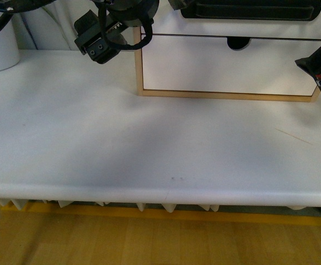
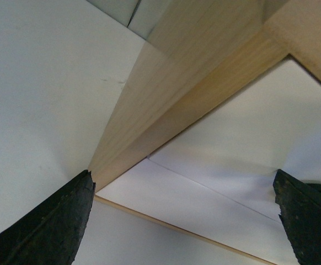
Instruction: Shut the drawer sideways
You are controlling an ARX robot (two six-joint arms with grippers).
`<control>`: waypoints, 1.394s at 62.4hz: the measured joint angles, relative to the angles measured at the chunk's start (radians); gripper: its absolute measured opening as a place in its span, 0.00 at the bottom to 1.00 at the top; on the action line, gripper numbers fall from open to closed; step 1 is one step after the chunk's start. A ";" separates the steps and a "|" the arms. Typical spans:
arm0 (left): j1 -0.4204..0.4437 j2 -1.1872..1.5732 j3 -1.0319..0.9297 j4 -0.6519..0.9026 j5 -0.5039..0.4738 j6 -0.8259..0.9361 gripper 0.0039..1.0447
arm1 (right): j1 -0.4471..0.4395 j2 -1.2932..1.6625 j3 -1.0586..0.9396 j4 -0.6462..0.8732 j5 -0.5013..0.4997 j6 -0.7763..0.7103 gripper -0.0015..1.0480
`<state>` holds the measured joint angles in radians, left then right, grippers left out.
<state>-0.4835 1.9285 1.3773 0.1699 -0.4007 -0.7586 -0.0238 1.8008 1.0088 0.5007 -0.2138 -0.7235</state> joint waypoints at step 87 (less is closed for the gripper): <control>0.248 -1.257 -1.144 -0.100 -0.109 0.258 0.88 | -0.338 -1.242 -0.782 -0.269 -0.222 0.359 0.88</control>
<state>-0.2359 0.6712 0.2329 0.0704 -0.5095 -0.5007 -0.3614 0.5587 0.2272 0.2317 -0.4355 -0.3641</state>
